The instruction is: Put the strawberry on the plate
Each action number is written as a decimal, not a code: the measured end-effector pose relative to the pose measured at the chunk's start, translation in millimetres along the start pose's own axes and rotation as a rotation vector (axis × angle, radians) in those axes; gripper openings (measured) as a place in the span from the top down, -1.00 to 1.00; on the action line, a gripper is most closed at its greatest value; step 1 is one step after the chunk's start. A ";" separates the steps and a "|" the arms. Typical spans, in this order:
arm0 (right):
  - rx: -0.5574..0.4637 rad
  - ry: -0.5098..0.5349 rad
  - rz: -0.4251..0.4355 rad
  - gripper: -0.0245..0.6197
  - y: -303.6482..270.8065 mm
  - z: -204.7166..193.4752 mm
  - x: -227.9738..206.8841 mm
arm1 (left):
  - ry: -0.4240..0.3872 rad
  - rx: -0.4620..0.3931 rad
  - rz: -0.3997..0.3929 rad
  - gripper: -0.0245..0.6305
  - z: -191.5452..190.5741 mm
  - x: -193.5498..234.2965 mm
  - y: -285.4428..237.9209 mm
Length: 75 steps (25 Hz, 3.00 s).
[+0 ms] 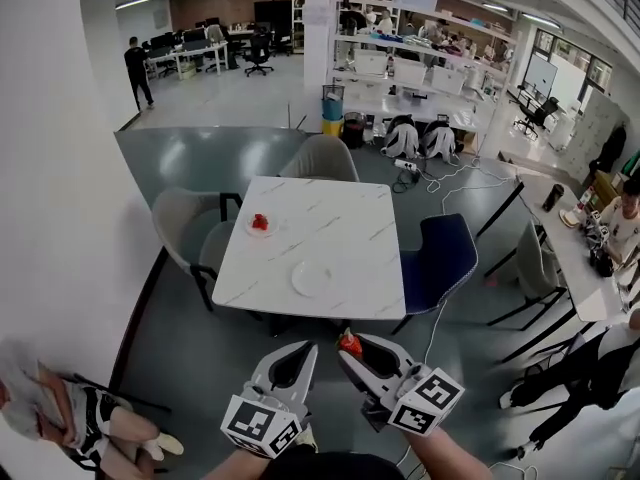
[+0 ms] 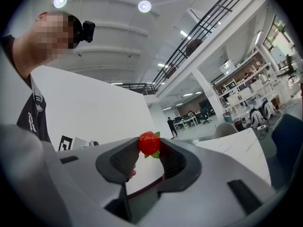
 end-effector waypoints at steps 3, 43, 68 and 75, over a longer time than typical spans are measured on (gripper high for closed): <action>-0.009 0.007 -0.027 0.50 -27.0 -0.8 -4.1 | -0.006 0.002 -0.026 0.90 1.3 29.9 -4.5; 0.427 0.142 -0.089 0.50 -296.5 -107.5 -257.7 | 0.083 0.104 0.088 0.90 -82.0 315.6 -184.0; 0.929 0.463 -0.205 0.50 -346.4 -294.1 -323.1 | 0.120 0.237 0.012 0.90 -194.9 383.5 -183.2; 0.993 0.538 -0.192 0.50 -350.7 -307.9 -324.8 | 0.116 0.240 0.013 0.90 -200.0 387.0 -182.6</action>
Point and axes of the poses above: the fingertips, and each gripper's own axes: y backward along the fingers, x to its left, z out of its top, the point moved 5 cm from there along y, backward along the fingers, and after that the axes turned 12 degrees about -z, right-handed, at the moved point
